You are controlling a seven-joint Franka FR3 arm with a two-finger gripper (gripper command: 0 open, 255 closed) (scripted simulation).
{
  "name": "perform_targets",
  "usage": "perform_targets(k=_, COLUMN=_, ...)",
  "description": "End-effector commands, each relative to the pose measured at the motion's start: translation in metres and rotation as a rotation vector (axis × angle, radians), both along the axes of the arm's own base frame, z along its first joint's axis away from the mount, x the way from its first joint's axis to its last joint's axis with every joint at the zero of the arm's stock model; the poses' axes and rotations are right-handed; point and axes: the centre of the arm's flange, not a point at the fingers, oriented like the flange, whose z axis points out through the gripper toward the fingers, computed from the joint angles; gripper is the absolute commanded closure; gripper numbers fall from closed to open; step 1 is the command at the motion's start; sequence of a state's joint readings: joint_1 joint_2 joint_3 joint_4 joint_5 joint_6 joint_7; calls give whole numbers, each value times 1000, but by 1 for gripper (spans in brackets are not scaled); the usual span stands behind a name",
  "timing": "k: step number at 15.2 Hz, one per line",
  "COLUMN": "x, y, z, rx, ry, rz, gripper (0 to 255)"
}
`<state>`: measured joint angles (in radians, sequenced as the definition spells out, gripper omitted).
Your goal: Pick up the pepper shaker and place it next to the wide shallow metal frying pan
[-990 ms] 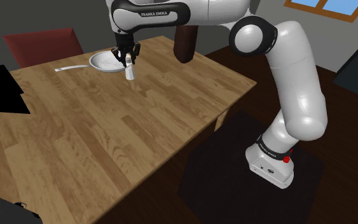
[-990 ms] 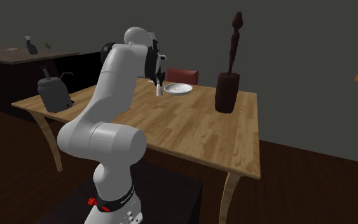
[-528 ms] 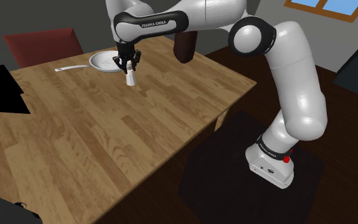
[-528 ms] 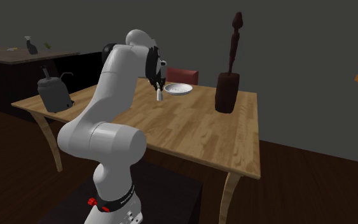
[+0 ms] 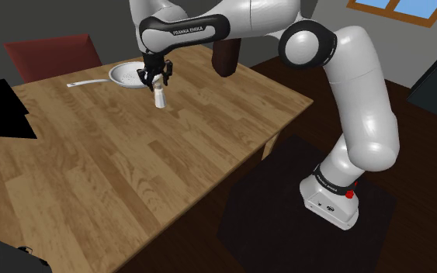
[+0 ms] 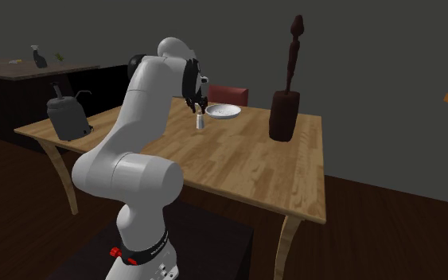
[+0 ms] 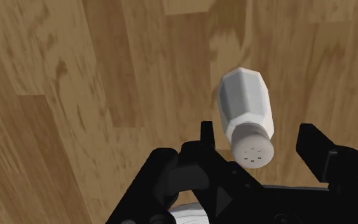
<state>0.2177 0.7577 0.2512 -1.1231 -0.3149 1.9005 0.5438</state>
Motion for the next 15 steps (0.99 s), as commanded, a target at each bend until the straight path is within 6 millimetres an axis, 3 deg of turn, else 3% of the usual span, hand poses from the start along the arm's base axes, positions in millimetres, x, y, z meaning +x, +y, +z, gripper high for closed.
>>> perform_targets(k=1, x=0, y=0, z=0, rx=0, ry=0, rz=0, gripper=0)
perform_targets(k=5, x=0, y=0, z=0, rx=0, ry=0, rz=0, gripper=0)
perform_targets(k=9, x=-5, y=5, z=50, rx=0, ry=0, rz=0, gripper=0)
perform_targets(k=15, x=-5, y=5, z=50, rx=0, ry=0, rz=0, gripper=0)
